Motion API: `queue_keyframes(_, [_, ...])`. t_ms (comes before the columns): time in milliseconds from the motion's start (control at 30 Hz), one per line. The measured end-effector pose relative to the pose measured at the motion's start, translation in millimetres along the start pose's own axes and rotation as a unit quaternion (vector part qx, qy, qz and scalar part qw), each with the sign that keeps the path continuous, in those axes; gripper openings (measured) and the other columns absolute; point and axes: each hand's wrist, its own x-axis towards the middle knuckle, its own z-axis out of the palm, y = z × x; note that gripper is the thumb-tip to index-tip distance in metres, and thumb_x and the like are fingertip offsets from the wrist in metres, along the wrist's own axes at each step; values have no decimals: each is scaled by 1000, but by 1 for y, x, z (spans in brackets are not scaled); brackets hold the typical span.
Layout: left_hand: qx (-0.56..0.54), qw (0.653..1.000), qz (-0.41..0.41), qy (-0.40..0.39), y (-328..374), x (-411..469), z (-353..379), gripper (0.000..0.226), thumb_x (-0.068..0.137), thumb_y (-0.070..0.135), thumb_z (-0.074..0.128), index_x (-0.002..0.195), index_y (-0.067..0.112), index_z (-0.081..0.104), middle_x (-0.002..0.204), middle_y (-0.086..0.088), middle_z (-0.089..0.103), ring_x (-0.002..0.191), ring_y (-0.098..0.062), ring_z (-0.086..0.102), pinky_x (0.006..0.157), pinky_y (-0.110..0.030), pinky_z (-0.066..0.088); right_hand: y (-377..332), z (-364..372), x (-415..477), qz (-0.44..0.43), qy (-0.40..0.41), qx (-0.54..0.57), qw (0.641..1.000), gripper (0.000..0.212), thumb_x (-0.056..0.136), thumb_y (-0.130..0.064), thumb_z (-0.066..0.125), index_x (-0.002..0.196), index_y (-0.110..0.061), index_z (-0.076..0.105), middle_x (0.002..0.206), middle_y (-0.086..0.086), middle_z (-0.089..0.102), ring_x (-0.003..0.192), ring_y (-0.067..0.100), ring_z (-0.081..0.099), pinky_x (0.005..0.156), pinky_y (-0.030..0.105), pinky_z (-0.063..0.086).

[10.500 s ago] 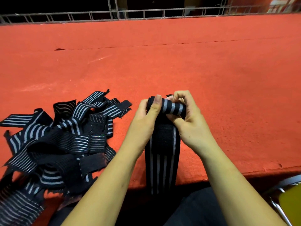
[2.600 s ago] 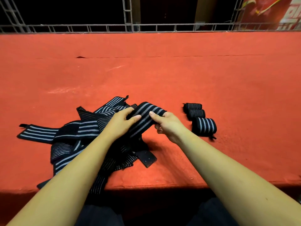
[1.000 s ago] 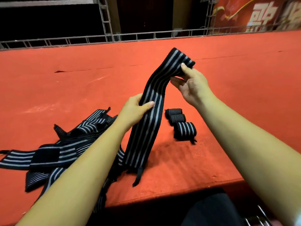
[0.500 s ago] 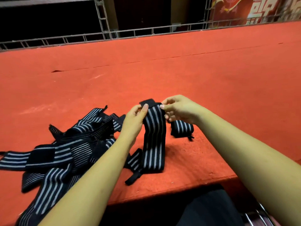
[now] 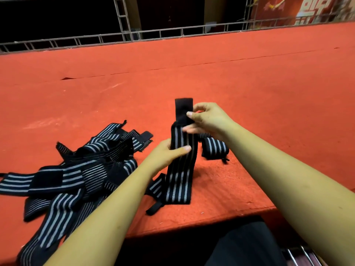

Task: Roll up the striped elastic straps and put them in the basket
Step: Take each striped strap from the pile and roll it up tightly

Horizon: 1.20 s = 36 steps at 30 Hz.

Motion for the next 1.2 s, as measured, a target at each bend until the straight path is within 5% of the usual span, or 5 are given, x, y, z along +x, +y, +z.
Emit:
queue_keyframes(167, [90,983,-132,-84,-40,-14,-6,12,94,26,67,101,18,72,95,5,76,85,-6,71,90,-30,55,-11,3,28,-108,99,-3,989,17,103,-3,45,90,-12,53,101,15,60,75,25,69,81,40,60])
queue_keyframes(500, [-328,936,-100,-76,-21,-32,-1,23,89,2,58,111,5,63,96,-12,73,82,-22,72,71,-34,60,-8,7,96,-173,166,-82,968,12,92,-22,49,88,-29,58,100,11,69,100,36,67,90,56,53])
queue_keyframes(800, [255,965,21,48,-108,-12,-12,36,92,62,47,72,32,48,74,12,55,80,-11,51,78,-32,39,57,27,155,-37,94,-200,974,9,99,-11,54,101,-4,60,97,11,61,100,35,68,87,44,56])
queue_keyframes(967, [294,953,71,14,-118,-6,-13,32,93,64,38,67,45,43,72,24,53,79,1,44,85,-41,40,106,32,213,27,80,-261,962,17,100,-8,51,84,-14,49,94,15,61,61,20,64,46,20,48])
queue_keyframes(1200, [286,955,72,13,-122,-6,-15,32,94,58,40,66,43,40,75,26,50,81,-3,44,95,-50,40,143,41,199,51,92,-329,938,47,94,-24,58,132,-1,44,130,13,53,115,27,55,97,34,44])
